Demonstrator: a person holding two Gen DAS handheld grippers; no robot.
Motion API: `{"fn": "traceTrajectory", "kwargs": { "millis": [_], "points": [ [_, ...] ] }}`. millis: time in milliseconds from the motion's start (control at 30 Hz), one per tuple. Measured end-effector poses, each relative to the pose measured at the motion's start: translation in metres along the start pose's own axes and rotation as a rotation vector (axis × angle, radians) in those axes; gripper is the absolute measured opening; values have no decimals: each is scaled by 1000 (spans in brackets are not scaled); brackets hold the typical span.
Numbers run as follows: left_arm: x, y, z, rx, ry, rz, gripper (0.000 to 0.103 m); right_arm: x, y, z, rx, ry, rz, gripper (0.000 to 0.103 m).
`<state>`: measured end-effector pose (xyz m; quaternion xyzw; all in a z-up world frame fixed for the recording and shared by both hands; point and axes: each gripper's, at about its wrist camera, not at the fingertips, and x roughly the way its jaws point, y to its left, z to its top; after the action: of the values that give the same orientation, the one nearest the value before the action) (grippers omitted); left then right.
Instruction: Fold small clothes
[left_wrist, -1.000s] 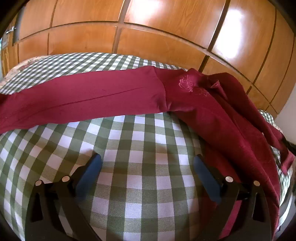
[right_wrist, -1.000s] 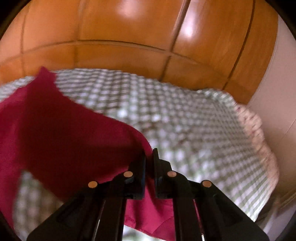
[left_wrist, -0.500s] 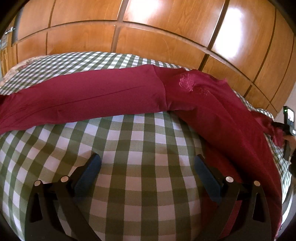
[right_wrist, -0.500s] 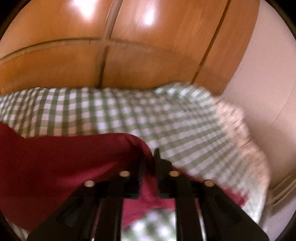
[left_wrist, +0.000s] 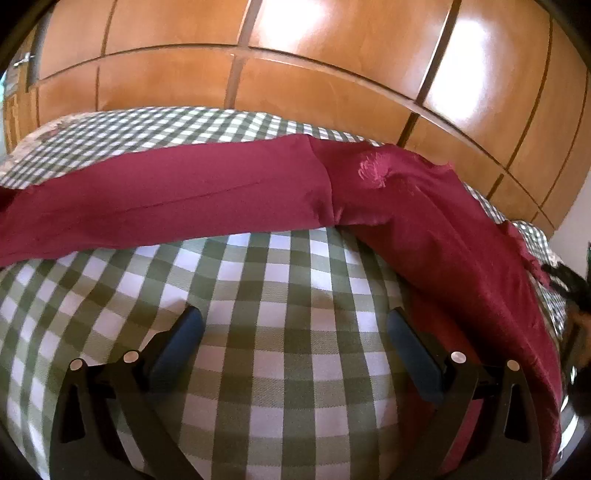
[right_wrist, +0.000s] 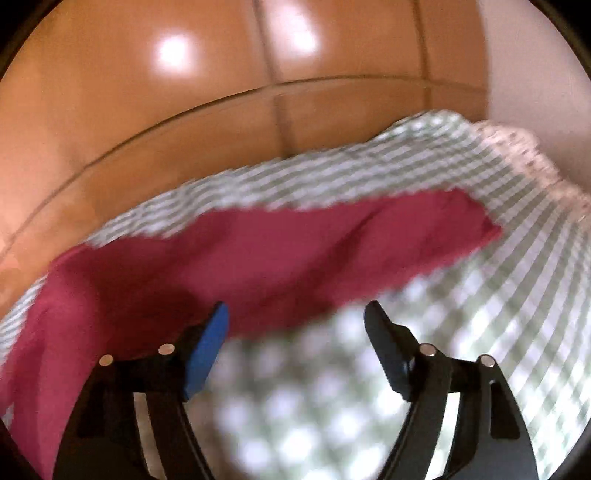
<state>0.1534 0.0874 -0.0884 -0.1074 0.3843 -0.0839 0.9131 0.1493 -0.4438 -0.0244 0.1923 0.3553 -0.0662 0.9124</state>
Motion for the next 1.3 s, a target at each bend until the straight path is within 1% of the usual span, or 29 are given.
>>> {"fn": "traceTrajectory", "kwargs": {
  "millis": [33, 67, 100, 200, 233, 267, 300, 333, 400, 433, 467, 500, 533, 567, 600, 667, 733, 767, 800, 833, 867, 900, 933, 967, 1000, 1067, 1133, 1233, 1300],
  "points": [
    [-4, -2, 1, -2, -5, 16, 99, -6, 7, -12, 5, 19, 43, 67],
    [-9, -4, 2, -4, -15, 13, 99, -13, 17, -26, 14, 43, 101, 66],
    [-14, -6, 1, -8, -24, -1, 98, -16, 22, -35, 19, 56, 133, 66],
    [-37, -19, -3, -41, -56, -99, 96, -29, 43, -67, 39, 112, 230, 67],
    [-45, -28, -6, -35, -61, -145, 96, -32, 49, -75, 42, 125, 256, 67],
    [-53, -39, -10, -5, -94, -162, 96, -38, 56, -84, 41, 132, 284, 67],
    [-58, -46, -12, 11, -95, -179, 96, -42, 60, -89, 37, 135, 302, 67],
    [-67, -60, -16, 44, -97, -217, 96, -46, 64, -95, 32, 141, 325, 67],
    [-76, -79, -24, 94, -86, -277, 96, -55, 73, -107, 30, 157, 375, 67],
    [-78, -92, -29, 125, -63, -307, 95, -58, 75, -113, 31, 171, 403, 67],
    [-78, -103, -33, 149, -39, -334, 86, -62, 80, -118, 26, 191, 437, 67],
    [-77, -109, -36, 167, -19, -349, 79, -65, 84, -121, 16, 200, 455, 67],
    [-74, -119, -39, 186, 14, -355, 70, -68, 88, -125, -2, 209, 471, 67],
    [-72, -124, -42, 192, 33, -359, 67, -73, 93, -129, -24, 220, 495, 66],
    [-68, -129, -45, 196, 56, -375, 67, -76, 97, -133, -34, 233, 516, 66],
    [-63, -132, -48, 197, 82, -380, 67, -81, 101, -143, -41, 266, 566, 66],
    [-53, -132, -51, 195, 130, -355, 67, -82, 111, -154, -56, 298, 603, 64],
    [-48, -130, -54, 192, 162, -337, 67, -82, 117, -160, -77, 300, 601, 63],
    [-46, -131, -56, 190, 173, -331, 67, -82, 122, -161, -95, 295, 594, 61],
    [-42, -129, -60, 190, 182, -324, 64, -83, 127, -162, -116, 290, 588, 55],
    [-43, -129, -62, 193, 180, -313, 53, -85, 131, -162, -130, 293, 590, 50],
    [-43, -127, -62, 195, 177, -297, 46, -84, 134, -162, -134, 307, 600, 34],
    [-42, -124, -61, 184, 182, -290, 30, -83, 135, -162, -133, 315, 604, 19],
    [-42, -118, -59, 161, 191, -296, 12, -81, 137, -162, -133, 318, 605, 17],
    [-42, -112, -57, 135, 197, -310, 8, -83, 132, -160, -127, 313, 614, 14],
    [-51, -103, -51, 107, 173, -323, 6, -91, 120, -150, -109, 285, 638, 12],
    [-67, -92, -43, 90, 130, -321, 6, -103, 108, -136, -98, 244, 649, 11],
    [-90, -69, -33, 33, 77, -329, 5, -122, 84, -116, -91, 171, 626, 11],
    [-101, -54, -29, -13, 57, -320, 5, -132, 60, -103, -53, 137, 605, 11]
  ]
}}
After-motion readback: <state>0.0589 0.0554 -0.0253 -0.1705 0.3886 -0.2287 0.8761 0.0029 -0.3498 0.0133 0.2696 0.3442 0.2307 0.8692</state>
